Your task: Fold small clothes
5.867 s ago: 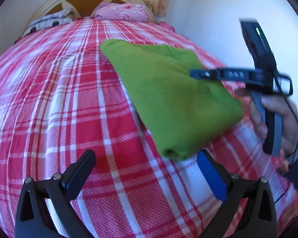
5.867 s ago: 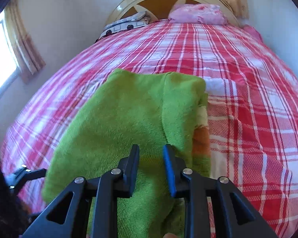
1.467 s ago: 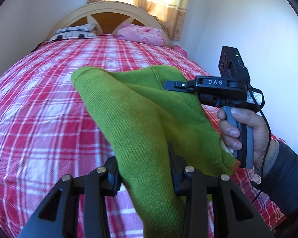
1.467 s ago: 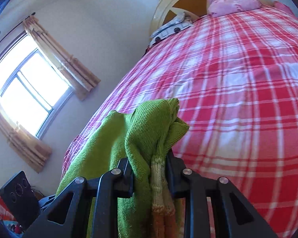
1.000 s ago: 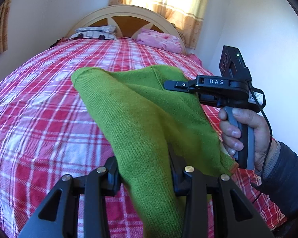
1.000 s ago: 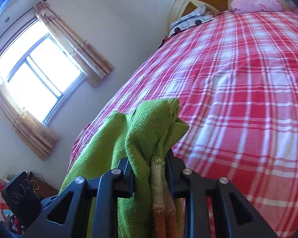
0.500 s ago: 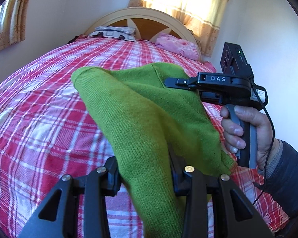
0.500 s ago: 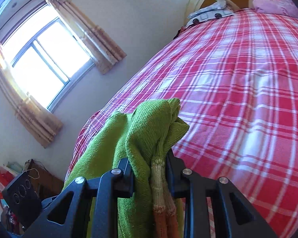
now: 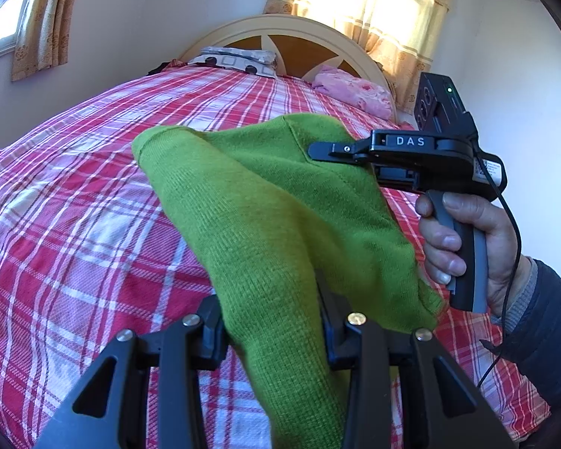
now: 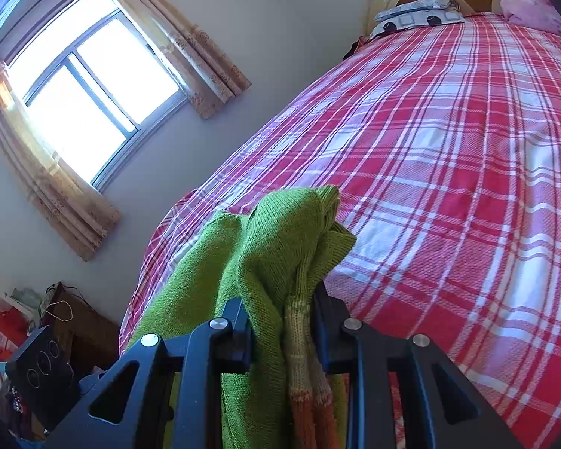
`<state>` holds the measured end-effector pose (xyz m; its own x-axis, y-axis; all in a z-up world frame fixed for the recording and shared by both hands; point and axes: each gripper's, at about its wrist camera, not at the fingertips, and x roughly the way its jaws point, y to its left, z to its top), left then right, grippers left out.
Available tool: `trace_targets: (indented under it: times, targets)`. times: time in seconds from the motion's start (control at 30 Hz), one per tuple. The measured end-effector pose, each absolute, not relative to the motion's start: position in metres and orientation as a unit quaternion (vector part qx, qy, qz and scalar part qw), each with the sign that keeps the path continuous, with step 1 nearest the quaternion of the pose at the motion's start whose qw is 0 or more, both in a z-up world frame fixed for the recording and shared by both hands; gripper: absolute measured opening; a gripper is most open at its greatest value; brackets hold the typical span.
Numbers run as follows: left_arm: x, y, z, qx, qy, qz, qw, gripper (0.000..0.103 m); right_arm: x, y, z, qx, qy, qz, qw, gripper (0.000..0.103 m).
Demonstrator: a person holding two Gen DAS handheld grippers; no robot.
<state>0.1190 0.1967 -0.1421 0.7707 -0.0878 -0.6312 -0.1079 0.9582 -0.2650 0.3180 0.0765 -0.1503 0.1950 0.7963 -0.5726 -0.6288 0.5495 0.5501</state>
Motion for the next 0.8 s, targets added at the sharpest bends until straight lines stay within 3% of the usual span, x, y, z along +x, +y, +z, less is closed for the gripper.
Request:
trace_targets:
  times: [0.8]
  targets:
    - [0.101, 0.215, -0.168, -0.163, 0.352, 0.018, 0.922, 0.039, 0.315, 0.111, -0.171, 0.080, 0.454, 0.476, 0.749, 0.026]
